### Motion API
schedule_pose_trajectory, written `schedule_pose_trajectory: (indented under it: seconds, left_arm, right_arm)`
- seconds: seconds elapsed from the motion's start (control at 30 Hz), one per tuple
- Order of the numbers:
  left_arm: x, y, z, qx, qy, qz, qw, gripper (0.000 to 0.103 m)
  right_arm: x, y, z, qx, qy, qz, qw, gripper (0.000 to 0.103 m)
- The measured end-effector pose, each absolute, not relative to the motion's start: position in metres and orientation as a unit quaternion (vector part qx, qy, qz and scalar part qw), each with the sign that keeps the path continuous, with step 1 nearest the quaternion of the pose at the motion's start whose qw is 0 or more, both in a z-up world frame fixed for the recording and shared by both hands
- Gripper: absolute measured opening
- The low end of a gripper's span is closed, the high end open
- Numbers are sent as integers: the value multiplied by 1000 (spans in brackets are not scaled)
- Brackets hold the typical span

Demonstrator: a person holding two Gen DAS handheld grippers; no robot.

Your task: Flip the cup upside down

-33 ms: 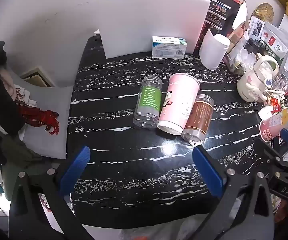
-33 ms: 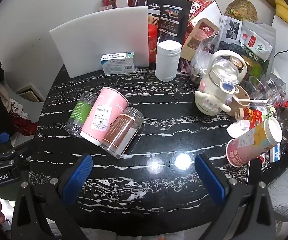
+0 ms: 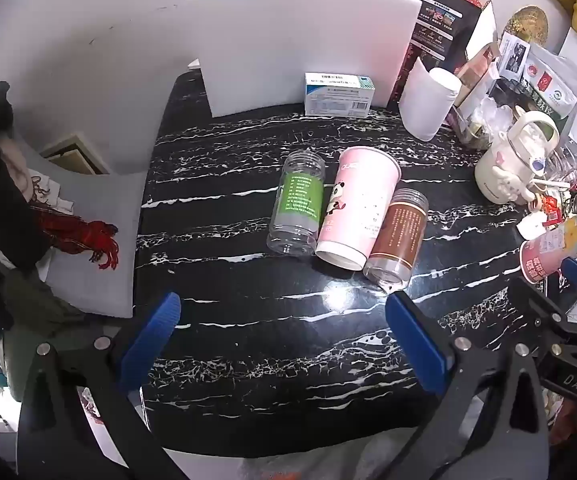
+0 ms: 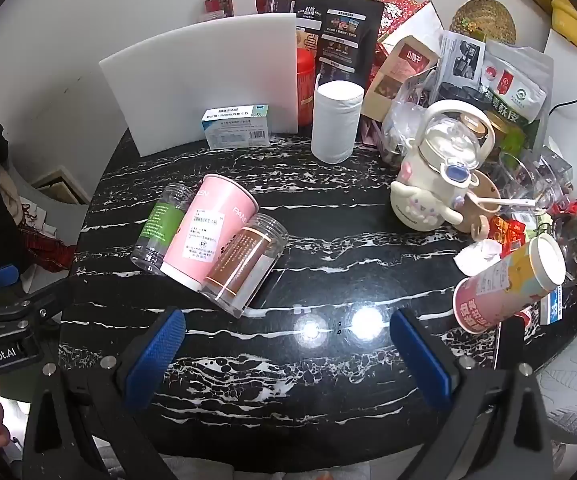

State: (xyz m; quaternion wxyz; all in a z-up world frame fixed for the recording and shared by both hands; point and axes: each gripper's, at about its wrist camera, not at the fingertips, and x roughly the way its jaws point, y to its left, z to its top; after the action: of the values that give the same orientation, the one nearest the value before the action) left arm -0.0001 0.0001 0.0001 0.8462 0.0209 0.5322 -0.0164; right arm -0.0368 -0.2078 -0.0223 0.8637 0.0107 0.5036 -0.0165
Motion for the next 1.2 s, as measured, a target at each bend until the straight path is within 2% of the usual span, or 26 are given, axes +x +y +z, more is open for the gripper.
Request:
schedule_pose_trajectory:
  seconds: [1.2]
  left_arm:
    - [-2, 0, -3, 9, 541, -22, 841, 102]
  right_arm:
    - [-38, -207, -21, 8, 503, -17, 864, 102]
